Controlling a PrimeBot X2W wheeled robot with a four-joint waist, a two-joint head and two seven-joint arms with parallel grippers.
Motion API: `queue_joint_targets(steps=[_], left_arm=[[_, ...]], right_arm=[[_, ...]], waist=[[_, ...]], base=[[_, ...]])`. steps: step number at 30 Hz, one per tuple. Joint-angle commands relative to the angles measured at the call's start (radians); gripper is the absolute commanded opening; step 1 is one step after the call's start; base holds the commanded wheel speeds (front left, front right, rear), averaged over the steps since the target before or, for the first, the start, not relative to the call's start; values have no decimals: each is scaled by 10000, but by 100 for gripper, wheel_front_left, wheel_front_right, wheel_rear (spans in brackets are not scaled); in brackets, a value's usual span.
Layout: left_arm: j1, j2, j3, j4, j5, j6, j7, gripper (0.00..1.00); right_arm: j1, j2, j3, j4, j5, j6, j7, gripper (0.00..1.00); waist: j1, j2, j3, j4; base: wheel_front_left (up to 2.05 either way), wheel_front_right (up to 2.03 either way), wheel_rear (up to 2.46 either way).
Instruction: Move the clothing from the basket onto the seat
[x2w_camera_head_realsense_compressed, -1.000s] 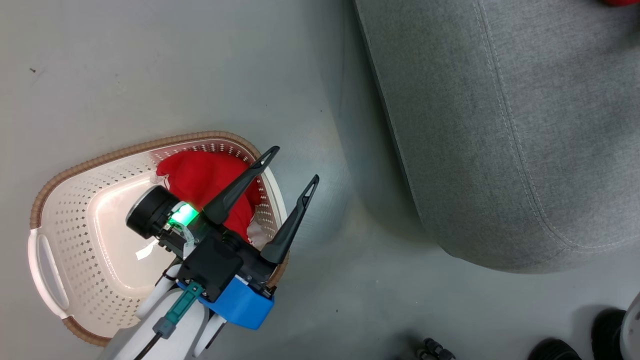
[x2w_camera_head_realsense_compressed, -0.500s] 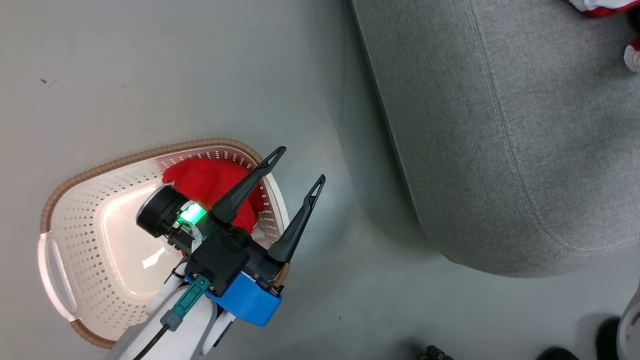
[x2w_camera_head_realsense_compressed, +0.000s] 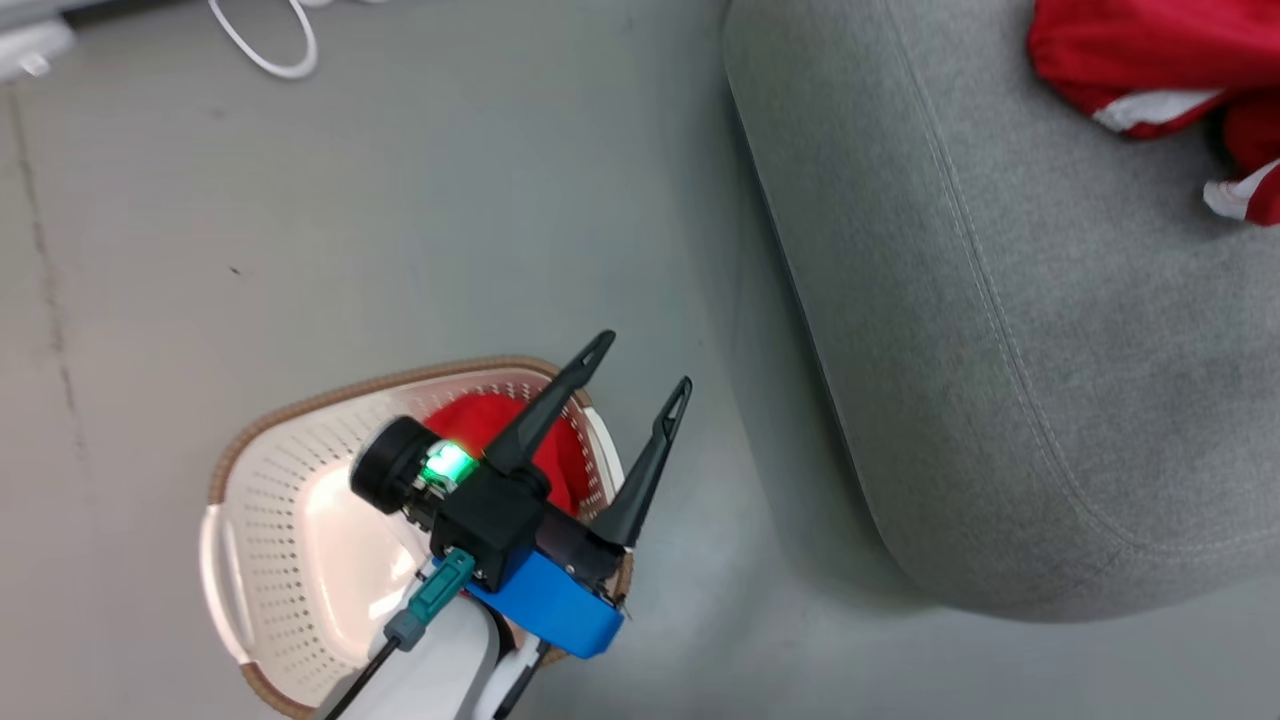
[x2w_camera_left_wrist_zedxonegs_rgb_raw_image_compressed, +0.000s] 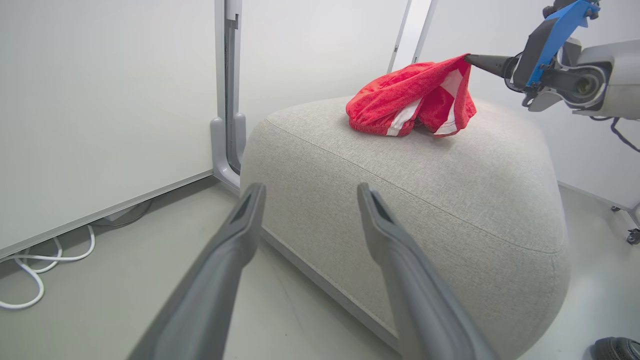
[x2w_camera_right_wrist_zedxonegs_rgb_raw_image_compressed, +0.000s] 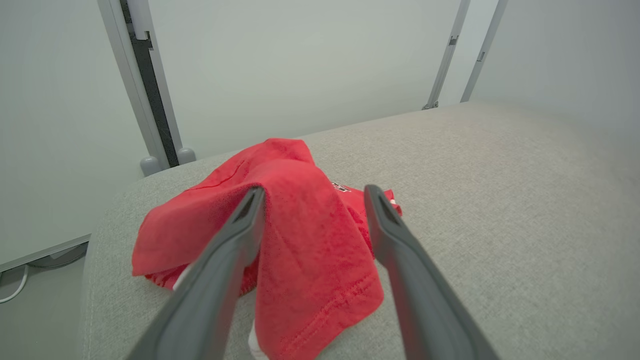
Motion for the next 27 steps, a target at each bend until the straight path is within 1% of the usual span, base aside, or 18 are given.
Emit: queue_joint_targets(steps=[1,4,10,15,20,27], left_arm=[[185,-152,69,110,-82,-11,-27,100],[496,-442,199,268,-175,-11,-27,100],[1366,-850,716,524,-314,-11,-27,100],[2027,-1012,1360,724,-389,-11,-27,100],[2467,-1194,2031,981,-379,-11,-25,100],[2826,-1289,2930,1252,-216,-12,-27,100]], right_arm=[[395,-160,96,-109,-1,5,42,100],[1062,-206,262,-409,36,5,153,100],[2623,125,526,-1479,228,5,595,100],[4061,649,899,-2843,528,5,822,100],[5707,1090,1505,-4425,799,5,898,100],[7600,1743,2146,-6485,789,5,858,100]], waist=[[0,0,-816,452],[0,0,-1453,746],[0,0,-2627,1227],[0,0,-3316,1597],[0,0,-3862,2069],[0,0,-4377,2659]], base=[[0,0,0],[0,0,0],[0,0,0],[0,0,0],[0,0,0],[0,0,0]])
